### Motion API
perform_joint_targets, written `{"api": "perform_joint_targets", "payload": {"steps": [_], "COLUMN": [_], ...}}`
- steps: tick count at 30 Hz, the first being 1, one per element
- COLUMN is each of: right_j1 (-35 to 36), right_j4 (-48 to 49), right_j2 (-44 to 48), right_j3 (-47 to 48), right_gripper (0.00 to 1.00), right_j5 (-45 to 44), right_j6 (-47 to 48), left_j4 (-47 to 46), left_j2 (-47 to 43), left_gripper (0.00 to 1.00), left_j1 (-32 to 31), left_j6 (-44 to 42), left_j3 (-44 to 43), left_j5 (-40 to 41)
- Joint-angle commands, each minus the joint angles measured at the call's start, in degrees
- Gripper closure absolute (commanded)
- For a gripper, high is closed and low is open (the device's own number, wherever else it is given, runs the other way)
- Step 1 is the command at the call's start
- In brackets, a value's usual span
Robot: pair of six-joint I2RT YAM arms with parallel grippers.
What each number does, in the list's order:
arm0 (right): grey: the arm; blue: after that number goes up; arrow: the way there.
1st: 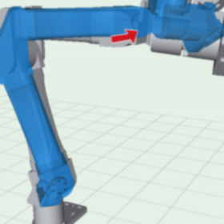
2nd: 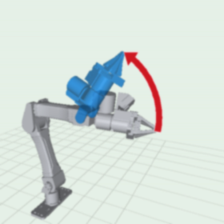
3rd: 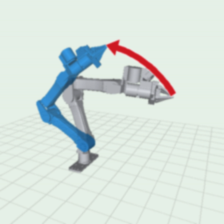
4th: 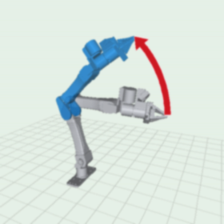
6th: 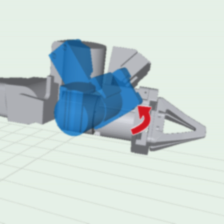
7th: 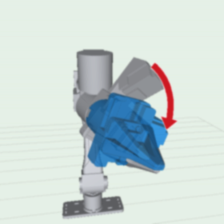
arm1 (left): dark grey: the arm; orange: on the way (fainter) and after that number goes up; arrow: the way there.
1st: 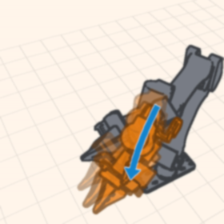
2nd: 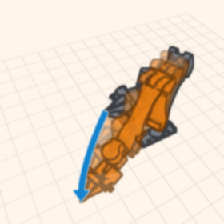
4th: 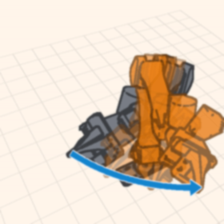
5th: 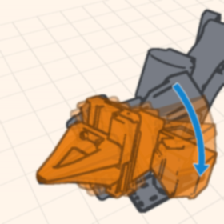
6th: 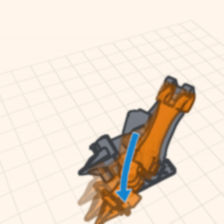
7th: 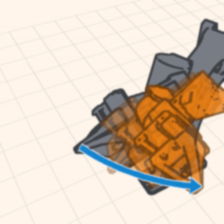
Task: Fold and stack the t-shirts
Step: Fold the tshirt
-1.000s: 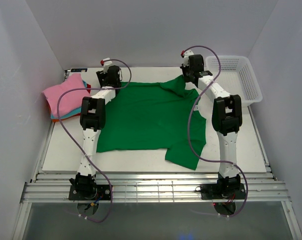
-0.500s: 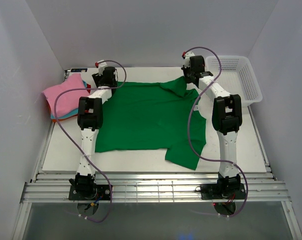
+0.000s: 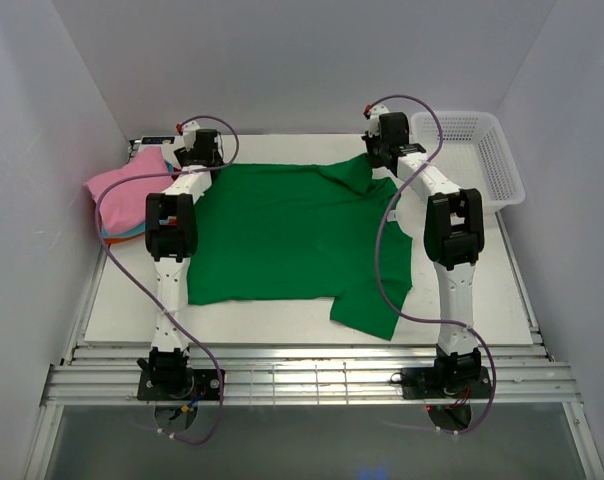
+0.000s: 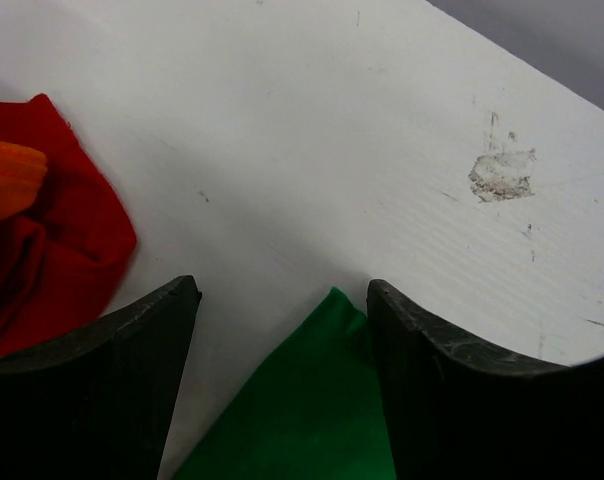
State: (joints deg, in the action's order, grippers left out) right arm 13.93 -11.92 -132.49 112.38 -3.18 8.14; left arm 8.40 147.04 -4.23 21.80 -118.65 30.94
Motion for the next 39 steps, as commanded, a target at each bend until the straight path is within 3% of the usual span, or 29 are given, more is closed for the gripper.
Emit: {"api": "perform_joint_targets", "payload": {"steps": [1, 14, 19, 24, 39], "right_j1": [-0.2, -0.2, -0.2, -0.1, -0.2], "right_j4": [1.0, 1.0, 1.0, 1.0, 0.5], "right_j2": [0.1, 0.6, 0.6, 0.5, -0.1], "right_j3": [-0.9, -1.6, -1.7, -1.4, -0.8], "right_gripper": [0.92, 0.92, 0.92, 0.92, 0.92], "right_j5": [1.0, 1.3, 1.2, 1.6, 1.5], "right_j6": [-0.3, -0.3, -0.1, -0.2, 0.1], "left_j4": [7.0, 8.4, 8.3, 7.7, 0.6], "left_j2": [-4.3, -2.7, -2.3, -2.5, -1.3], "left_gripper": [0.22, 0.29, 0.35, 0.48, 0.53], "left_j1": [0.1, 0.2, 0.2, 0.2, 0.2], "left_j6": [0.9, -0.3, -0.8, -1.9, -6.9], "left_j3": [-1.2, -5.8, -6.1, -6.2, -8.3], "left_j5": [-5.4, -13.4, -12.0, -9.6, -5.6]}}
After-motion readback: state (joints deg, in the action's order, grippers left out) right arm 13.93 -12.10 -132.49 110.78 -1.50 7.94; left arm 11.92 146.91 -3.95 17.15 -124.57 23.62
